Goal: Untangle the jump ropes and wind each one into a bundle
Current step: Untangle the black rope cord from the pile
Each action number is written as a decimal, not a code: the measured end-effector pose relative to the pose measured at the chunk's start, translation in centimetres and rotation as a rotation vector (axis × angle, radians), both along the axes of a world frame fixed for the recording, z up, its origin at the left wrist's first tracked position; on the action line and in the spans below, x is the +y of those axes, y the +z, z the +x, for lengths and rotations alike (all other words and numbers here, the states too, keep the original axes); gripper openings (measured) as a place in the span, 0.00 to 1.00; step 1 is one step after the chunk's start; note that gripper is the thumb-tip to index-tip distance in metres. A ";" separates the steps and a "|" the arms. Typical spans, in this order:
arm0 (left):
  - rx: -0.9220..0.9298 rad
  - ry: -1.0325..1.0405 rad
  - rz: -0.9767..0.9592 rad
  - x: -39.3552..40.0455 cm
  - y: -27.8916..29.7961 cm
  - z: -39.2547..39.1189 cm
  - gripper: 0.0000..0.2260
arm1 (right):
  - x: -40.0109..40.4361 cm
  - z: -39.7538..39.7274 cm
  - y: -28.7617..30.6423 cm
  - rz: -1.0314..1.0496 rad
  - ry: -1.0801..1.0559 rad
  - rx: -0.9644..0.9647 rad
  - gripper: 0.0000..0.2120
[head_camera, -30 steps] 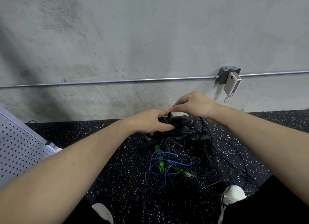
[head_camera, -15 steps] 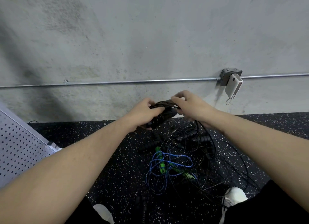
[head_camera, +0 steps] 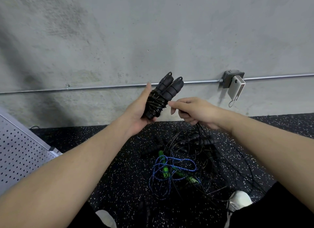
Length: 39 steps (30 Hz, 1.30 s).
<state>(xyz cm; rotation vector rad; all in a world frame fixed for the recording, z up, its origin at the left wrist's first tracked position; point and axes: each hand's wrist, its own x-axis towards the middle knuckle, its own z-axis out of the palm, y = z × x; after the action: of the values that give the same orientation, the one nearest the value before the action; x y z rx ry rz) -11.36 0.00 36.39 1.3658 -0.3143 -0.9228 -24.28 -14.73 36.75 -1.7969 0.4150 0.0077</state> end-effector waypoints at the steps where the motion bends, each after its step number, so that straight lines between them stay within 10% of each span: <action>1: 0.005 -0.008 -0.001 0.0 0.1 0.1 0.21 | -0.1 -0.1 0.0 0.002 0.024 0.001 0.15; 9: 0.152 0.057 -0.020 0.5 0.5 1.5 0.16 | -2.2 -1.1 -0.6 0.164 0.142 0.006 0.12; 15: 0.049 -0.169 0.016 1.2 0.5 1.9 0.16 | -3.2 -1.3 -0.4 -0.304 -0.024 0.155 0.23; 24: -0.391 -0.503 0.266 0.4 -0.6 0.9 0.07 | -3.9 -1.0 -1.2 -0.223 -0.070 0.106 0.06; 29: -0.752 -0.699 0.460 -0.5 -1.0 0.4 0.22 | -2.7 -0.5 -1.0 -0.252 -0.044 0.107 0.06; 39: -1.238 -0.565 0.597 -0.7 -2.8 0.5 0.17 | -1.8 0.5 -0.6 -0.492 -0.007 0.051 0.09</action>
<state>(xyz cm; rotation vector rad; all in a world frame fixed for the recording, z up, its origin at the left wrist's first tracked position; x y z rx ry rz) -10.82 -0.75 33.59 2.3704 -1.5095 -0.4895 -23.82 -16.49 36.16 -2.2825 0.4896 -0.0581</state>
